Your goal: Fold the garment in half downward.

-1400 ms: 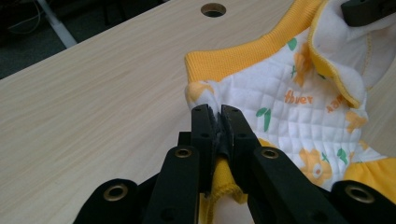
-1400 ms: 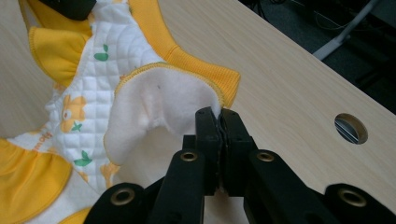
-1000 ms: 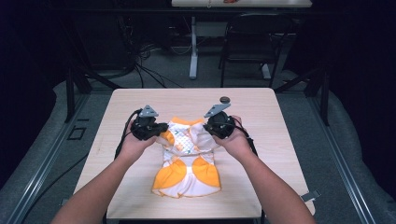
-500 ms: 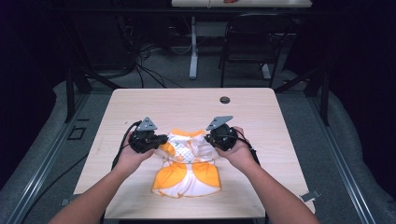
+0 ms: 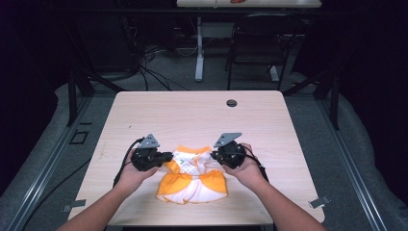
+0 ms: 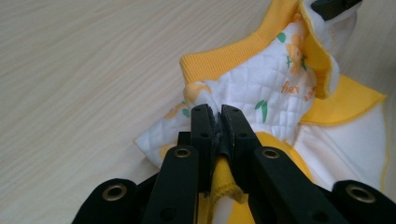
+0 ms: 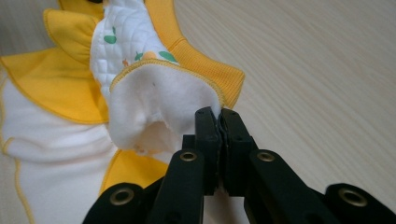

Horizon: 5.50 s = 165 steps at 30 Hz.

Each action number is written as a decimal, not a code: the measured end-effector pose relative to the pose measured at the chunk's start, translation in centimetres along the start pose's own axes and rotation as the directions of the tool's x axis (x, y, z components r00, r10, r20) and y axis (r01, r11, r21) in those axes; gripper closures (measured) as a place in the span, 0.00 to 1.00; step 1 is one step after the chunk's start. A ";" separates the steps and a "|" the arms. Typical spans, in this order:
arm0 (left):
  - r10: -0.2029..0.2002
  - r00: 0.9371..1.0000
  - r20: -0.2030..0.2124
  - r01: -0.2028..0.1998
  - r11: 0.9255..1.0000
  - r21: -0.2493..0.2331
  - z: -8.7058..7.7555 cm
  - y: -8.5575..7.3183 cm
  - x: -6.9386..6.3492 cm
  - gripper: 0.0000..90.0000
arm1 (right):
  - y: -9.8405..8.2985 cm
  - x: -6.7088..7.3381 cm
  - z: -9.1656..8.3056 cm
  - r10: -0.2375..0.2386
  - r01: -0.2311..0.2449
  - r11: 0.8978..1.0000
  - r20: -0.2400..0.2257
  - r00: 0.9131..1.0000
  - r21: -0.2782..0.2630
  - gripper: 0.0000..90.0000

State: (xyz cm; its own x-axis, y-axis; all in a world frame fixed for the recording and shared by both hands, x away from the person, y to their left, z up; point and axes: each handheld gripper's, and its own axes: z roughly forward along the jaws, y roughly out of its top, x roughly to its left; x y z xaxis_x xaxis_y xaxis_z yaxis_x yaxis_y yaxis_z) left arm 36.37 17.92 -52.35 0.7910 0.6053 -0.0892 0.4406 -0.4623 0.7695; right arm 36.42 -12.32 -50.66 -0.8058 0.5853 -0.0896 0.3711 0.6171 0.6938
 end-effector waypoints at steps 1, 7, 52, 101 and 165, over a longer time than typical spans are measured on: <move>-0.002 1.000 0.005 0.002 1.000 -0.003 0.0 -0.2 -0.2 0.94 | -0.2 0.2 0.0 0.006 -0.006 1.000 -0.006 1.000 -0.001 0.96; 0.005 1.000 0.015 -0.005 1.000 0.010 0.0 -1.5 -1.1 0.93 | -1.5 1.0 0.1 0.021 -0.021 1.000 -0.033 0.999 -0.011 0.96; -0.092 0.993 0.067 0.091 0.996 0.025 -0.5 -1.1 -2.6 1.00 | -1.7 3.0 -0.4 0.092 -0.096 0.995 -0.104 0.990 -0.036 1.00; -0.068 0.997 0.045 0.063 0.993 0.097 1.4 -5.8 -4.3 1.00 | -6.1 6.2 1.8 0.106 -0.100 0.994 -0.168 0.980 0.041 1.00; -0.140 0.988 -0.058 0.141 0.990 0.021 2.1 -0.3 0.9 1.00 | -0.7 0.7 2.5 0.159 -0.159 0.987 -0.036 0.987 0.007 0.99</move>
State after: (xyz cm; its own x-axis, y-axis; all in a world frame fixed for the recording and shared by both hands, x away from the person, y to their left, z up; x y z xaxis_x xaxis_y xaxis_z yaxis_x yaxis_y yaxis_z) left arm 37.82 17.24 -53.97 0.6956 0.7005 -0.1594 0.5570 -0.3857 0.7355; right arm 36.77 -11.04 -52.93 -0.7526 0.6567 0.0473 0.4975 0.5203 0.6941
